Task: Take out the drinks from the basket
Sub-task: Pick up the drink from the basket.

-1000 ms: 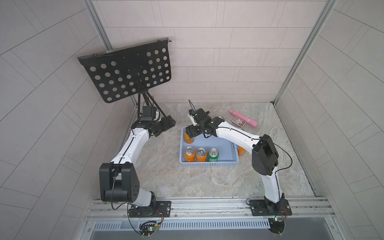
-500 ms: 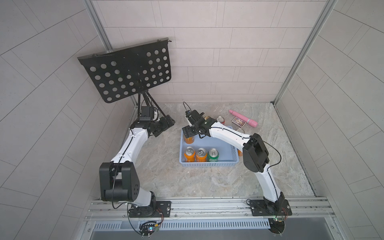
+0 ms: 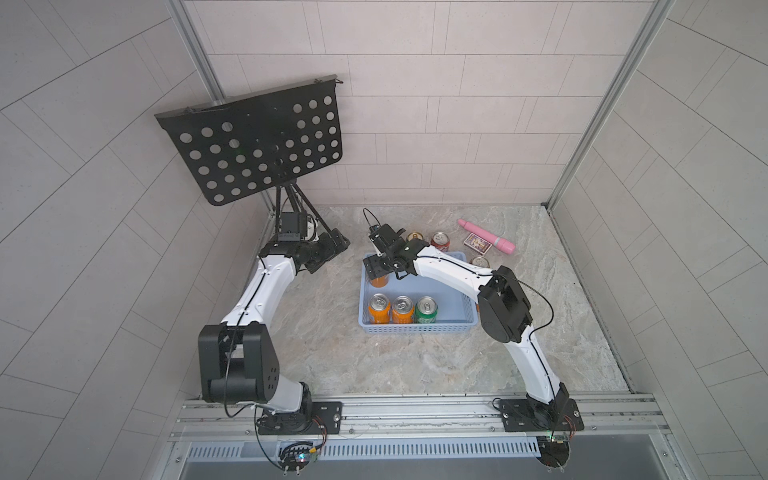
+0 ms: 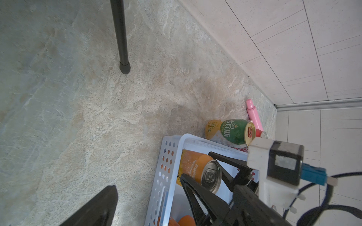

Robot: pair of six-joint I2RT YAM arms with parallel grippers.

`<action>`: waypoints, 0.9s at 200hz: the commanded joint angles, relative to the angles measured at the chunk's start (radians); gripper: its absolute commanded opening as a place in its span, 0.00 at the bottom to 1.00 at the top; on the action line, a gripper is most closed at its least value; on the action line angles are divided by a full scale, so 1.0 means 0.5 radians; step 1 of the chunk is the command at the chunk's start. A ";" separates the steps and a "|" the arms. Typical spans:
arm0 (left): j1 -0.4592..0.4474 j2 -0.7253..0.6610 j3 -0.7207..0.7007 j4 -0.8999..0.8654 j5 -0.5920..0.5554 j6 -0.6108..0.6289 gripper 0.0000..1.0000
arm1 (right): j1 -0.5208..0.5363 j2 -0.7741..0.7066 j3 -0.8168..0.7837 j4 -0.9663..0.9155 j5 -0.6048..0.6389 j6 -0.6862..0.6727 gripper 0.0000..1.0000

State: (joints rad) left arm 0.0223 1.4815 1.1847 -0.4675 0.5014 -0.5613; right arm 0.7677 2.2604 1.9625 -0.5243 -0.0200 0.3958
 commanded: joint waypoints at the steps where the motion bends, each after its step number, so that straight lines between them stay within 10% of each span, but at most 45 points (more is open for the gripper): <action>1: 0.014 0.012 0.012 0.024 0.018 -0.003 1.00 | 0.004 0.038 0.007 -0.037 0.040 0.009 0.84; 111: 0.026 0.010 0.024 0.022 0.027 0.016 1.00 | 0.006 -0.108 0.000 -0.083 0.054 0.009 0.36; 180: 0.027 -0.085 0.078 -0.019 -0.143 0.037 1.00 | 0.006 -0.360 0.079 -0.158 0.135 -0.062 0.31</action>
State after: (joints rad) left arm 0.0322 1.4685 1.1873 -0.4839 0.4362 -0.5339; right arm 0.7696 2.2002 1.9541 -0.6102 -0.0006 0.3931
